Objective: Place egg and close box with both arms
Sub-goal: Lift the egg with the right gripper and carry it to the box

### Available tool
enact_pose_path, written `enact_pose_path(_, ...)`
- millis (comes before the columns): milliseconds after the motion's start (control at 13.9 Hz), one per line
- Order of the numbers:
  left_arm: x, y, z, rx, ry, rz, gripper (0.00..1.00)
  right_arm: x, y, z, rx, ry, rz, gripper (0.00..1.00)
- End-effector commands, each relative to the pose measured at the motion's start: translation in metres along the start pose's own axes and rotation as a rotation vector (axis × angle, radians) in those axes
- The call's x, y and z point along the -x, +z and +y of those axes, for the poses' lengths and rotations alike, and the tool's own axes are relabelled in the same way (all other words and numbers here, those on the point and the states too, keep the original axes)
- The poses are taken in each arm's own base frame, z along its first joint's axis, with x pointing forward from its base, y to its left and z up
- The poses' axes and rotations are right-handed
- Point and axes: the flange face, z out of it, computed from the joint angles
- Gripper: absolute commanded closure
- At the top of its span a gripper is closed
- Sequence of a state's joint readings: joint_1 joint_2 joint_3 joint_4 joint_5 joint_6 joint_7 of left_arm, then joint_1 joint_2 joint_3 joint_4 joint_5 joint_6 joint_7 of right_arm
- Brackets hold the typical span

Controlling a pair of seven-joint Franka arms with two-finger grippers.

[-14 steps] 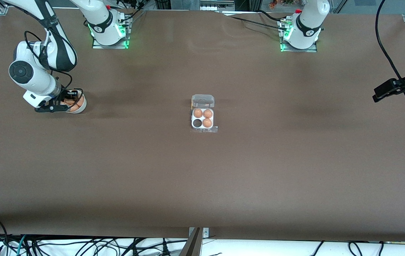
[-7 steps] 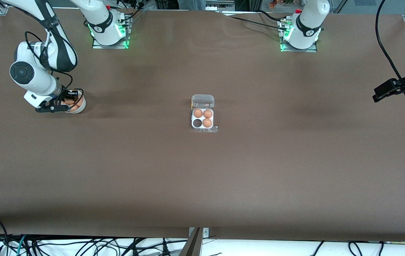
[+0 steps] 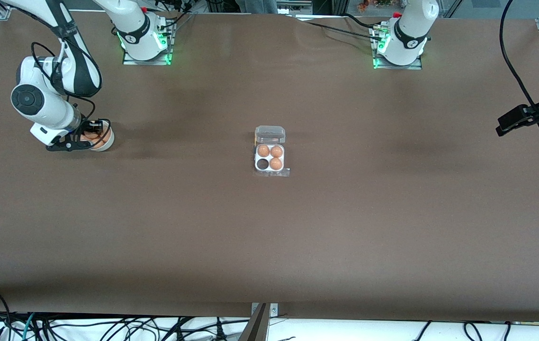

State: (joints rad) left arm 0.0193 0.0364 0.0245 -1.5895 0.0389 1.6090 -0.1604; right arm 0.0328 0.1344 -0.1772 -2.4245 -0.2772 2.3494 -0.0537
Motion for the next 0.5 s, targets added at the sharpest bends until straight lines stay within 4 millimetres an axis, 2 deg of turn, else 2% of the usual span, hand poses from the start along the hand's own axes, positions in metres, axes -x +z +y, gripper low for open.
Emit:
enact_pose_path(0,-0.003,-0.006,0.000,-0.018,0.024,0.004,0.00,-0.011,-0.028,-0.004,0.003,-0.001,-0.033,0.76)
enact_pose_path(216,-0.003,-0.006,0.000,-0.018,0.024,0.004,0.00,-0.036,-0.080,-0.030,-0.063,0.024,-0.082,0.76)
enact_pose_path(432,-0.003,-0.006,-0.001,-0.018,0.023,0.004,0.00,-0.067,-0.128,-0.083,-0.087,0.070,-0.124,0.76)
